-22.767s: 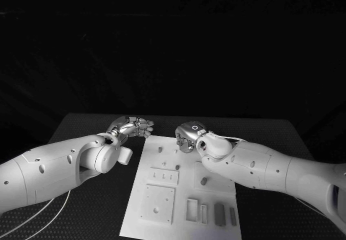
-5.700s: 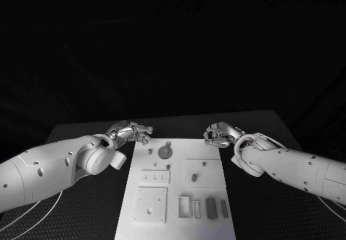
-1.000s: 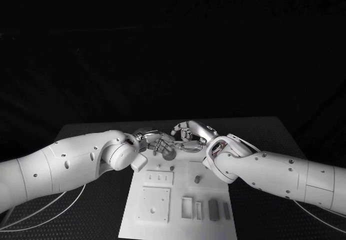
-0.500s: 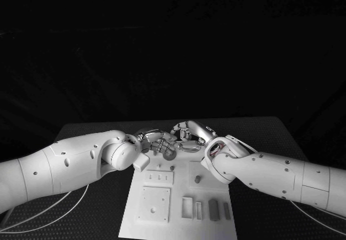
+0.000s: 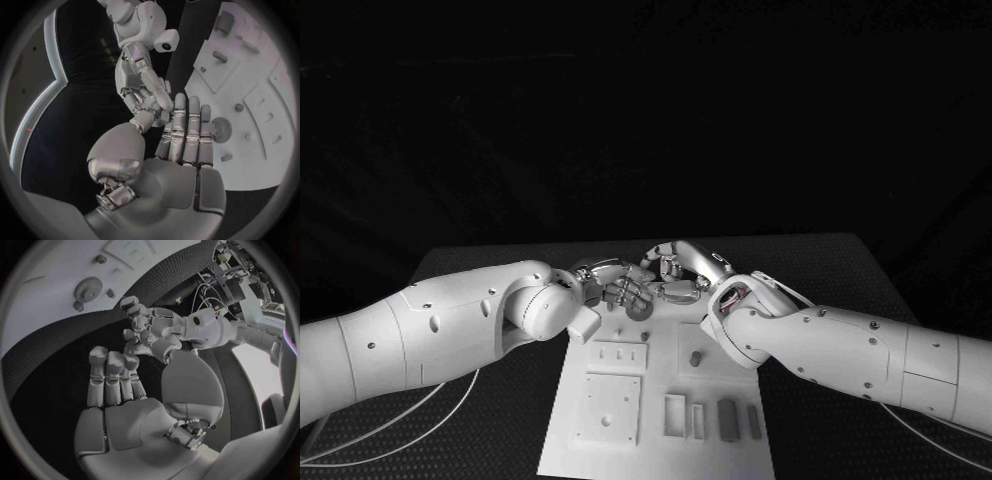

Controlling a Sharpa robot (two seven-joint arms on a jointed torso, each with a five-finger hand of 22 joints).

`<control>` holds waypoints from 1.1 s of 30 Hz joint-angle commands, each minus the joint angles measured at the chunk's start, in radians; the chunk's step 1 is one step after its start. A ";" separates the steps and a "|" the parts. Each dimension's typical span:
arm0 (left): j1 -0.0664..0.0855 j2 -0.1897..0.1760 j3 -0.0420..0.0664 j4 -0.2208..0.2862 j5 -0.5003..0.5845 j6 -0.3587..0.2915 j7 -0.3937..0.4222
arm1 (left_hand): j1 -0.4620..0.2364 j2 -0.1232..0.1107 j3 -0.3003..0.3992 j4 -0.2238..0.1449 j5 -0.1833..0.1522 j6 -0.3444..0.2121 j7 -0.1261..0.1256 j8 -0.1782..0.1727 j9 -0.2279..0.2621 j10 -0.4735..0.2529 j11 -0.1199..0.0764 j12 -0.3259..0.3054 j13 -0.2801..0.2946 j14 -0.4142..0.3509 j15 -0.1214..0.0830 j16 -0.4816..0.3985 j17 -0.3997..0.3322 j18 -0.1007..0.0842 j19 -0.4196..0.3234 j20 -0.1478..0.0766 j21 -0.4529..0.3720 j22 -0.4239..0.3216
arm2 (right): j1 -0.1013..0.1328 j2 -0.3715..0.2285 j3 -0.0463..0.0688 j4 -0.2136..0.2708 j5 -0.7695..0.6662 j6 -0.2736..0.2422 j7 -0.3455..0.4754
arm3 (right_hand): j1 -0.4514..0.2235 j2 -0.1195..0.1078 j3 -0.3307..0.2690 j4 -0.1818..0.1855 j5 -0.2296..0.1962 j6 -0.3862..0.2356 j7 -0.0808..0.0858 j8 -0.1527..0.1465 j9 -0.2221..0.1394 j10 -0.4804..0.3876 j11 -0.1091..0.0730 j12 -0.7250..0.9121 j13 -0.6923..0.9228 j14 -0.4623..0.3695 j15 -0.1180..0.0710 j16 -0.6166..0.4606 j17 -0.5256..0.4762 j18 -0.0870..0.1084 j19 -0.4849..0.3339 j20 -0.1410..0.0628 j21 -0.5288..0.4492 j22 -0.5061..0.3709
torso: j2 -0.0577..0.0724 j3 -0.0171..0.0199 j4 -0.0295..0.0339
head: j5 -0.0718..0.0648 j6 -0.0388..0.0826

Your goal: Assemble the parts on the task board

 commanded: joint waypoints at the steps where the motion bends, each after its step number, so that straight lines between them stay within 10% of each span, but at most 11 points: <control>1: 0.001 0.001 0.001 0.004 0.009 0.019 0.003 | -0.002 0.002 -0.001 -0.005 0.003 -0.001 0.000 -0.005 0.000 -0.008 0.000 -0.007 0.000 -0.009 0.000 -0.003 -0.001 -0.015 -0.010 0.001 -0.003 0.024 | -0.002 0.001 0.000 0.002 -0.016 -0.023 0.014 | 0.013 0.008 0.013 -0.004 -0.006 0.150 -0.006 0.009 0.004 -0.099 -0.010 0.007 -0.002 0.008 -0.007 0.007 -0.001 0.038 0.009 -0.004 0.008 0.002 | 0.000 0.0010 0.0003 | 0.000 0.000; 33: 0.001 0.001 0.001 0.006 0.008 0.045 -0.005 | -0.012 -0.015 -0.011 0.000 0.003 -0.004 0.000 -0.010 -0.001 -0.022 0.006 -0.008 0.001 -0.026 0.005 0.002 0.001 -0.015 -0.025 0.008 0.002 0.024 | -0.016 0.007 0.000 -0.016 -0.088 -0.045 0.019 | 0.021 0.058 0.053 -0.080 -0.005 0.217 -0.026 0.032 0.021 -0.046 -0.030 0.012 -0.007 0.048 -0.027 0.027 0.001 0.038 0.041 -0.026 0.037 0.010 | 0.000 0.0009 -0.0002 | 0.002 -0.003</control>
